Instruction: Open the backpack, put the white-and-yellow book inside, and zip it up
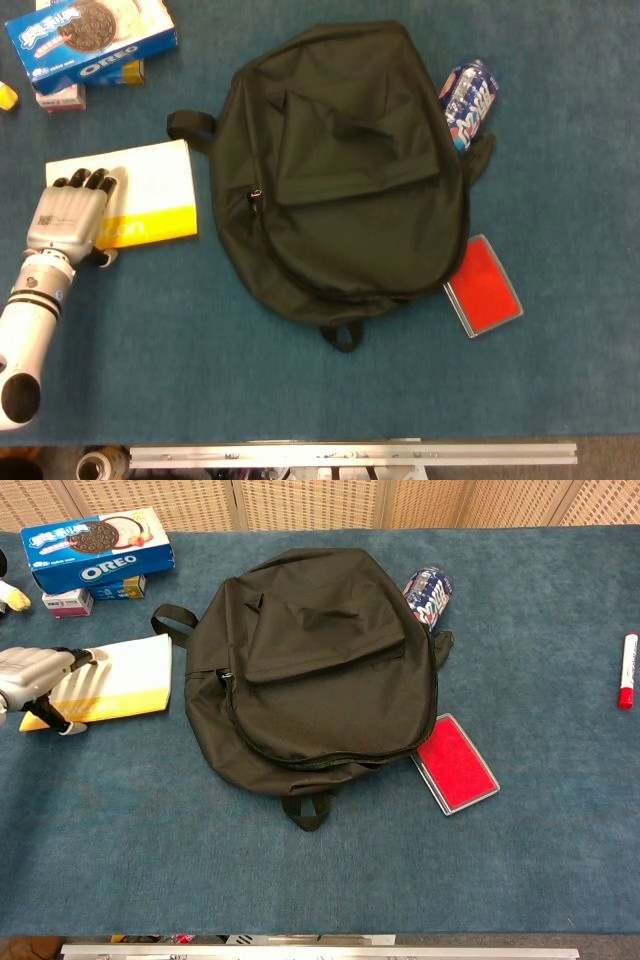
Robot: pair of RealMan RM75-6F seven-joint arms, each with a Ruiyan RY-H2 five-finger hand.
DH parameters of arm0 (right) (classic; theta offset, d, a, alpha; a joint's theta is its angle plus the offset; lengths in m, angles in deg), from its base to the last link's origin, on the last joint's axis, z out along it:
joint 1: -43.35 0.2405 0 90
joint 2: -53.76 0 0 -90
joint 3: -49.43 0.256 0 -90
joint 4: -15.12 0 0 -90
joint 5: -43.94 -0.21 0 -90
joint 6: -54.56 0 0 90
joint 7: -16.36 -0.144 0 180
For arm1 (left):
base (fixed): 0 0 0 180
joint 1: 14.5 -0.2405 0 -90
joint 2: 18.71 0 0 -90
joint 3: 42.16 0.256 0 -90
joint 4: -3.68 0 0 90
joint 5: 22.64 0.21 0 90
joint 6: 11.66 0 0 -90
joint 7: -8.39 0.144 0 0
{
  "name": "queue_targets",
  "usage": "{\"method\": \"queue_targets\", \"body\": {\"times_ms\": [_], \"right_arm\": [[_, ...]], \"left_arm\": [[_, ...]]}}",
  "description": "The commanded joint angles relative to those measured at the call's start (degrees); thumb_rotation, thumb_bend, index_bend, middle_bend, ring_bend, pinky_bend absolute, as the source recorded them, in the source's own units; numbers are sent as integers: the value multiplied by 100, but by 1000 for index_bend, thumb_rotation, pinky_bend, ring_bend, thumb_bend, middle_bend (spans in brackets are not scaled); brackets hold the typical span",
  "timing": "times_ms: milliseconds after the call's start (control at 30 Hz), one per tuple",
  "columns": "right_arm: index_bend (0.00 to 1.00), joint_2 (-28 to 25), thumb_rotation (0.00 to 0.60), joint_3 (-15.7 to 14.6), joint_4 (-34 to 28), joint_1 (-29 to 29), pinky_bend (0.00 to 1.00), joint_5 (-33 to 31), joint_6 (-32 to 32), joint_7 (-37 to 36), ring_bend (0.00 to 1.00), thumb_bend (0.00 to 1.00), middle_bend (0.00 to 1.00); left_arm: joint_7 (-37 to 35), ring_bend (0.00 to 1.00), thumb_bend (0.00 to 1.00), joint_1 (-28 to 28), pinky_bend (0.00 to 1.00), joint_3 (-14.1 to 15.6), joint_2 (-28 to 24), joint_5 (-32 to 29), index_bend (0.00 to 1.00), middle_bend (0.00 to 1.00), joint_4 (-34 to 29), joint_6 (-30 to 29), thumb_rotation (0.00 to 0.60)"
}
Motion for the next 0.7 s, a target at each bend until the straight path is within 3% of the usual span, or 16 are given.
{"method": "queue_targets", "body": {"times_ms": [33,700], "right_arm": [[242,-3,600,-2,0,-5,229,2,10,-7,172,73,359],[242,-75,600,1,-97,-16,229,29,105,-100,172,64,360]], "left_arm": [[-77,110,211,3,185,-2,-8,26,74,147,15,-16,600],[-998,149,316,-121,185,-132,115,556,177,230,385,-312,600]]}}
